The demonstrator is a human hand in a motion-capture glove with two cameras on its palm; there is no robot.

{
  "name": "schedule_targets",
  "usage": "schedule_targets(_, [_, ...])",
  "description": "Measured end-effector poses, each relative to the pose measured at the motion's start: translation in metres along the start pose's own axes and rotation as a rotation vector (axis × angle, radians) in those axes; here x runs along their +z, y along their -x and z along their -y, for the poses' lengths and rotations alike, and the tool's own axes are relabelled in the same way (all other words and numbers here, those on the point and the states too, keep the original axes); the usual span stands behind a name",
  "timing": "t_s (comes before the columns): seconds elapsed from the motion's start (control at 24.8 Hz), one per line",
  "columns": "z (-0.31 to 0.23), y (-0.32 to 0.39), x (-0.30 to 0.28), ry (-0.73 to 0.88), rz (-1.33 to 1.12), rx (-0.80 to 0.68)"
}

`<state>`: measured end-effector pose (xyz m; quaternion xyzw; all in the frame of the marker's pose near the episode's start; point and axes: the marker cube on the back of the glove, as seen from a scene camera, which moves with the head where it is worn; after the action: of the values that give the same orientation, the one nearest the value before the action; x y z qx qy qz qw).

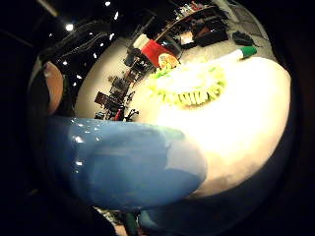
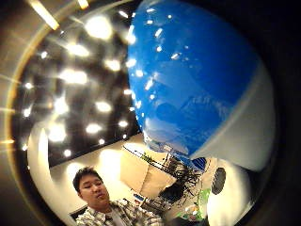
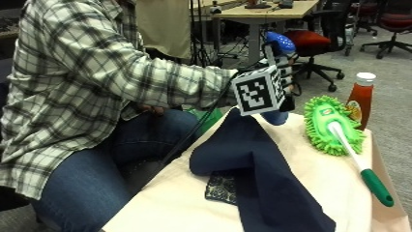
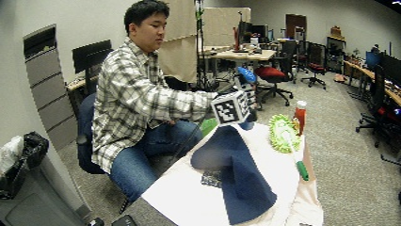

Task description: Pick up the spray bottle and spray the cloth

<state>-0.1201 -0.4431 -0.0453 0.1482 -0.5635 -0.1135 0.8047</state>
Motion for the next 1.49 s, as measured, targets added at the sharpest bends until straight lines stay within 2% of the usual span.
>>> schedule_targets(0.44, [0.008, -0.055, 0.019, 0.014, -0.078, 0.007])
schedule_targets(1.49, [-0.019, -0.060, 0.000, 0.163, -0.135, -0.025])
